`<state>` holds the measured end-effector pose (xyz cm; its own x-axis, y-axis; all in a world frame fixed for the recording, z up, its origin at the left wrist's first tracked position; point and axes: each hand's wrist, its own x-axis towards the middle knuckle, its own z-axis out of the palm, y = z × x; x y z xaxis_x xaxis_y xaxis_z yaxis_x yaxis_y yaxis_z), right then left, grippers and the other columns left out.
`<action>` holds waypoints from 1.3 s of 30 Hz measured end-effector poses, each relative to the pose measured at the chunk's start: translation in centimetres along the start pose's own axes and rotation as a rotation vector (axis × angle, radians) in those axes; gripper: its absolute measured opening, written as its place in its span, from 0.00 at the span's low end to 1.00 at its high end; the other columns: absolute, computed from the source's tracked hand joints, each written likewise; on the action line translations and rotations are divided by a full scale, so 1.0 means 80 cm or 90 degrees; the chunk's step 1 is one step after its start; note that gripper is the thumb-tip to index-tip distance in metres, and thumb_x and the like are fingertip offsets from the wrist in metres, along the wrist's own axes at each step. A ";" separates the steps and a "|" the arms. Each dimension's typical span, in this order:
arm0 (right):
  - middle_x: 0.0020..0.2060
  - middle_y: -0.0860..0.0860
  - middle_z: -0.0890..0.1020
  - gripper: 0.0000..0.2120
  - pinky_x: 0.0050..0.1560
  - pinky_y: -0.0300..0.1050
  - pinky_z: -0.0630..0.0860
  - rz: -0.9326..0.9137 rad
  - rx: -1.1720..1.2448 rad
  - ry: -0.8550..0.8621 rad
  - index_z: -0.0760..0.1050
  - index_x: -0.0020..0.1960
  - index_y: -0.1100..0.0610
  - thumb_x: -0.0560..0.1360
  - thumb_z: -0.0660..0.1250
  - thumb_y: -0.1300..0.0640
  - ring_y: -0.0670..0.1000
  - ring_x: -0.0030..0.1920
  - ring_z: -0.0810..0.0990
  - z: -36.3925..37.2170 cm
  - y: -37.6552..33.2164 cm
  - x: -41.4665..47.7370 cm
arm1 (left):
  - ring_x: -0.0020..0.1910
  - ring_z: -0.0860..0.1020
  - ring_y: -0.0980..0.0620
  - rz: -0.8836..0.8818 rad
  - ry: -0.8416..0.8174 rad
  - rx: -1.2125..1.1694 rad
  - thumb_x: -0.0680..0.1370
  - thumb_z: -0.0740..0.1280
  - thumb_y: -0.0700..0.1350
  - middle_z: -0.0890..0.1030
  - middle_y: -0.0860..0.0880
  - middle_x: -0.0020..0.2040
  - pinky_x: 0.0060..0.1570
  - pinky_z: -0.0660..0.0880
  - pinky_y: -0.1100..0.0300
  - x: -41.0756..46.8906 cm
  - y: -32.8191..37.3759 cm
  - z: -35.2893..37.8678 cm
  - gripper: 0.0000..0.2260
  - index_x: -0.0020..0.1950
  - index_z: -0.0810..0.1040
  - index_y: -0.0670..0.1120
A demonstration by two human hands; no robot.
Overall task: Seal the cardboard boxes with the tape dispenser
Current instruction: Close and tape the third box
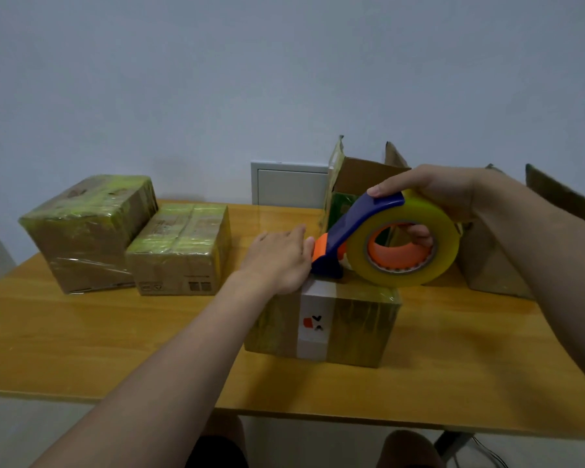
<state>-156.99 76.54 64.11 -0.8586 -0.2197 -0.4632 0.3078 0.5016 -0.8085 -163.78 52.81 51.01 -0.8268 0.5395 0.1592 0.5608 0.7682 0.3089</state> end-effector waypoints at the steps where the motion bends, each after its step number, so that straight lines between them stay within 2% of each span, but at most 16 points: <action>1: 0.33 0.58 0.82 0.39 0.33 0.46 0.80 -0.003 0.003 0.004 0.82 0.59 0.63 0.60 0.81 0.35 0.54 0.28 0.80 -0.001 0.001 -0.001 | 0.78 0.66 0.46 0.000 -0.023 0.014 0.88 0.46 0.57 0.71 0.47 0.78 0.78 0.56 0.46 0.002 -0.003 0.001 0.24 0.83 0.60 0.51; 3: 0.41 0.58 0.85 0.35 0.37 0.47 0.82 -0.011 0.020 0.020 0.84 0.56 0.59 0.59 0.81 0.35 0.55 0.34 0.83 -0.002 0.004 -0.004 | 0.81 0.61 0.46 0.005 -0.068 0.063 0.88 0.43 0.58 0.66 0.49 0.81 0.80 0.52 0.44 0.005 -0.007 0.001 0.25 0.84 0.57 0.53; 5: 0.45 0.57 0.86 0.32 0.37 0.48 0.82 -0.018 0.042 0.032 0.82 0.58 0.58 0.63 0.78 0.37 0.55 0.37 0.85 -0.003 0.008 -0.007 | 0.80 0.62 0.44 0.018 -0.092 0.109 0.88 0.45 0.58 0.68 0.48 0.80 0.80 0.54 0.42 0.005 -0.007 0.000 0.24 0.83 0.59 0.54; 8: 0.35 0.57 0.85 0.26 0.35 0.48 0.81 -0.016 0.036 -0.023 0.81 0.58 0.61 0.73 0.69 0.40 0.55 0.31 0.84 -0.002 0.009 -0.013 | 0.76 0.66 0.41 0.014 -0.101 0.125 0.88 0.45 0.56 0.72 0.46 0.75 0.77 0.58 0.41 0.002 -0.005 -0.001 0.22 0.80 0.62 0.53; 10: 0.31 0.58 0.82 0.24 0.35 0.48 0.80 -0.024 0.032 -0.042 0.84 0.53 0.61 0.72 0.72 0.40 0.55 0.28 0.81 -0.007 0.015 -0.023 | 0.74 0.68 0.40 0.010 -0.092 0.099 0.88 0.43 0.56 0.74 0.45 0.71 0.76 0.60 0.40 -0.001 -0.006 -0.003 0.22 0.77 0.66 0.55; 12: 0.28 0.59 0.80 0.26 0.33 0.48 0.79 -0.045 0.036 -0.030 0.84 0.50 0.62 0.68 0.76 0.39 0.55 0.26 0.79 -0.019 0.025 -0.039 | 0.74 0.68 0.41 0.005 -0.088 0.063 0.87 0.40 0.58 0.73 0.44 0.72 0.76 0.60 0.40 -0.002 -0.008 -0.006 0.25 0.77 0.67 0.55; 15: 0.26 0.59 0.79 0.26 0.33 0.49 0.79 -0.045 0.030 -0.020 0.85 0.47 0.61 0.68 0.76 0.37 0.56 0.26 0.79 -0.027 0.041 -0.059 | 0.73 0.67 0.42 0.010 -0.109 0.083 0.86 0.42 0.62 0.73 0.44 0.73 0.76 0.59 0.38 0.000 -0.007 -0.006 0.25 0.75 0.68 0.56; 19: 0.27 0.60 0.77 0.28 0.32 0.48 0.79 -0.036 0.040 0.001 0.83 0.53 0.63 0.67 0.77 0.39 0.56 0.26 0.77 -0.013 0.057 -0.060 | 0.76 0.64 0.40 -0.012 -0.157 0.125 0.86 0.42 0.63 0.70 0.42 0.75 0.77 0.49 0.32 0.006 0.001 -0.010 0.25 0.77 0.65 0.56; 23: 0.27 0.59 0.77 0.29 0.29 0.46 0.78 -0.046 0.051 0.064 0.80 0.57 0.65 0.68 0.72 0.42 0.54 0.24 0.76 -0.002 0.065 -0.057 | 0.82 0.55 0.41 -0.031 -0.178 0.158 0.86 0.42 0.62 0.64 0.42 0.81 0.77 0.36 0.31 0.017 0.007 -0.013 0.26 0.82 0.61 0.55; 25: 0.27 0.59 0.77 0.27 0.29 0.46 0.77 -0.039 0.052 0.077 0.79 0.57 0.65 0.70 0.70 0.43 0.54 0.24 0.76 -0.001 0.067 -0.056 | 0.82 0.56 0.43 0.021 -0.138 0.128 0.87 0.46 0.57 0.64 0.43 0.81 0.77 0.37 0.32 0.020 0.021 -0.008 0.24 0.82 0.62 0.54; 28: 0.27 0.59 0.78 0.27 0.29 0.45 0.77 -0.025 0.048 0.084 0.78 0.58 0.66 0.71 0.67 0.43 0.54 0.24 0.76 -0.001 0.066 -0.054 | 0.79 0.63 0.46 0.078 -0.114 0.002 0.87 0.48 0.54 0.71 0.49 0.78 0.78 0.39 0.37 0.018 0.038 0.011 0.21 0.80 0.65 0.57; 32: 0.28 0.58 0.81 0.28 0.29 0.45 0.79 -0.043 0.076 0.071 0.77 0.59 0.65 0.73 0.67 0.42 0.53 0.24 0.79 -0.002 0.068 -0.053 | 0.78 0.64 0.44 0.066 -0.130 0.052 0.87 0.44 0.58 0.71 0.48 0.77 0.79 0.42 0.37 0.020 0.037 0.022 0.23 0.81 0.62 0.57; 34: 0.29 0.59 0.81 0.31 0.30 0.45 0.79 -0.043 0.084 0.064 0.77 0.62 0.67 0.71 0.71 0.42 0.54 0.24 0.79 -0.005 0.071 -0.053 | 0.78 0.65 0.43 0.060 -0.136 0.061 0.87 0.44 0.57 0.71 0.46 0.76 0.80 0.44 0.37 0.022 0.035 0.021 0.22 0.80 0.62 0.57; 36: 0.29 0.60 0.80 0.31 0.31 0.47 0.80 -0.028 0.089 0.048 0.79 0.59 0.66 0.68 0.73 0.43 0.56 0.26 0.79 -0.009 0.076 -0.056 | 0.77 0.65 0.42 0.060 -0.134 0.063 0.87 0.44 0.58 0.72 0.45 0.74 0.80 0.45 0.37 0.022 0.035 0.021 0.22 0.79 0.63 0.57; 39: 0.29 0.59 0.80 0.24 0.34 0.48 0.80 -0.006 0.101 0.021 0.84 0.51 0.62 0.68 0.73 0.42 0.56 0.27 0.79 -0.019 0.086 -0.070 | 0.75 0.66 0.42 0.083 -0.134 0.081 0.85 0.41 0.60 0.73 0.45 0.72 0.80 0.46 0.35 0.019 0.036 0.021 0.24 0.76 0.65 0.58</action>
<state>-150.65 82.45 61.70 -0.8742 -0.1951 -0.4447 0.3577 0.3608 -0.8613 -163.33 56.41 50.54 -0.7273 0.6862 -0.0131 0.6739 0.7175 0.1764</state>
